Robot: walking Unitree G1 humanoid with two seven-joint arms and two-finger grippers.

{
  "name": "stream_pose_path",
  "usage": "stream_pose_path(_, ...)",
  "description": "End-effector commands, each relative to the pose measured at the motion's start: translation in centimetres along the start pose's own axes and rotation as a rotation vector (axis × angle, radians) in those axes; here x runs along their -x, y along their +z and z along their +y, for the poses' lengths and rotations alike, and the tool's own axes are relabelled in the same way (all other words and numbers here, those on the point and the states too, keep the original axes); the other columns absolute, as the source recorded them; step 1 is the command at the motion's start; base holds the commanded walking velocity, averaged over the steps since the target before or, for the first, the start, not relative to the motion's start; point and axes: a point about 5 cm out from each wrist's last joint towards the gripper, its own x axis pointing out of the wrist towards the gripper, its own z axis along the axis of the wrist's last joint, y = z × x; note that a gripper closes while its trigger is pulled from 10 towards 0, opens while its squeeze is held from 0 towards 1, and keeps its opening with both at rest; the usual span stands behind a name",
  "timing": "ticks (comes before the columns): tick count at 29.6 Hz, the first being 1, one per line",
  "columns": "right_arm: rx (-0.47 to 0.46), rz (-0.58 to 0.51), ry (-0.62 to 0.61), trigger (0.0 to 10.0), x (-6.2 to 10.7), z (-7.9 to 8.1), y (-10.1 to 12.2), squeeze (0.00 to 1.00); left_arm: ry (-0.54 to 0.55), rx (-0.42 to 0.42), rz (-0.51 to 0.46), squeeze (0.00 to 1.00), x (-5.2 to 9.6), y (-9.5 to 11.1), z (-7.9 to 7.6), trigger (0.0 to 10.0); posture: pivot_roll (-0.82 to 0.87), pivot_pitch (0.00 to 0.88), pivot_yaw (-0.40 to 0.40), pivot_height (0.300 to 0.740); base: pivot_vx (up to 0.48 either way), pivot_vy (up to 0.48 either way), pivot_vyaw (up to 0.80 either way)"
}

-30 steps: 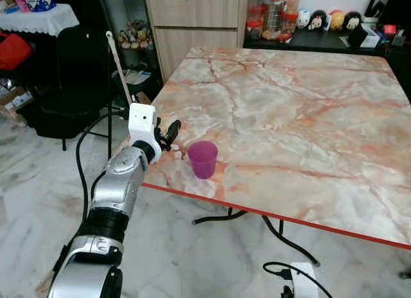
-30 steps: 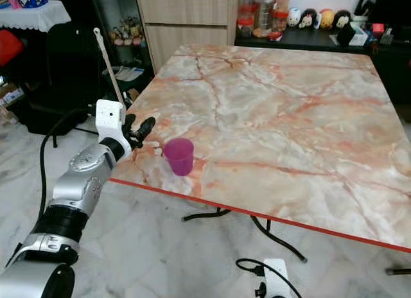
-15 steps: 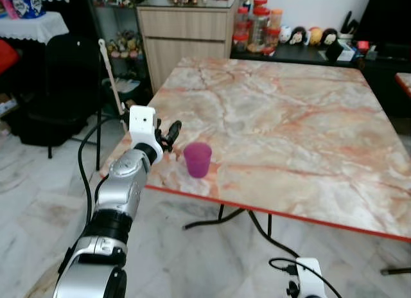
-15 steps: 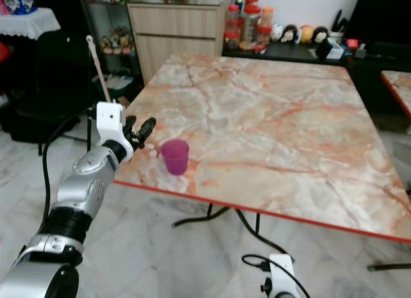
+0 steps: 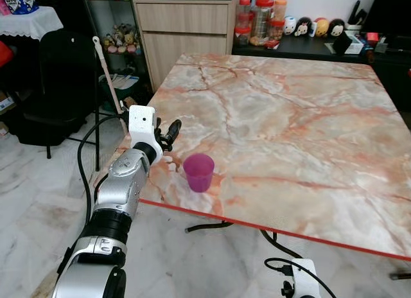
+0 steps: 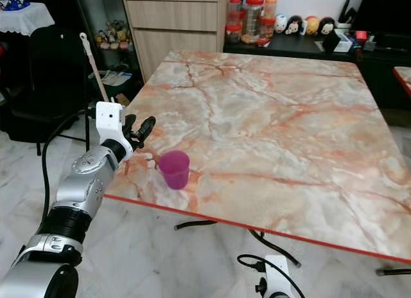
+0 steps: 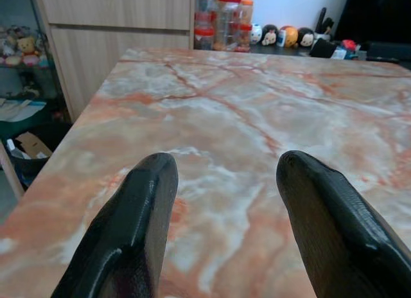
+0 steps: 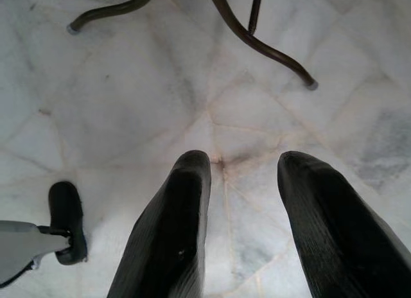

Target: Setting the table

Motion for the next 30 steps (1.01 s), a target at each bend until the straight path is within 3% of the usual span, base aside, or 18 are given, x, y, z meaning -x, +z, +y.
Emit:
stream_pose_path(1, -0.023, -0.001, -0.005, 10.0, 0.0, 0.1, -0.1, 0.00, -0.007, -0.006, -0.008, 0.00, -0.1, 0.4, 0.0, 10.0, 0.02, 0.000, 0.036, 0.740, 0.330, 0.000, 0.00)
stream_pose_path(9, -0.002, 0.013, 0.001, 10.0, 0.0, 0.3, -0.3, 0.00, -0.020, -0.022, -0.015, 0.00, 0.1, 0.7, 0.1, 10.0, 0.03, 0.000, 0.040, 0.740, 0.325, 0.000, 0.00)
stream_pose_path(17, -0.008, 0.013, 0.003, 10.0, 0.0, 0.4, -0.3, 0.00, -0.067, -0.037, -0.026, 0.00, 0.6, 0.7, -0.2, 10.0, 0.03, 0.000, 0.041, 0.740, 0.000, 0.000, 0.00)
stream_pose_path(20, -0.007, 0.016, 0.005, 10.0, 0.1, 0.7, -0.5, 0.00, -0.160, -0.145, 0.049, 0.00, 2.4, 0.2, 0.0, 10.0, 0.04, 0.000, 0.052, 0.740, 0.000, 0.000, 0.00)
stream_pose_path(25, -0.012, 0.017, 0.005, 10.0, 0.1, 0.8, -0.5, 0.00, -0.202, -0.137, 0.064, 0.00, 3.3, 0.3, -0.1, 10.0, 0.04, 0.000, 0.053, 0.740, 0.000, 0.000, 0.00)
stream_pose_path(30, -0.008, 0.018, 0.009, 10.0, 0.1, 0.8, -0.6, 0.00, -0.224, -0.190, 0.110, 0.00, 3.7, 0.4, 0.1, 10.0, 0.05, 0.000, 0.050, 0.740, 0.000, 0.000, 0.00)
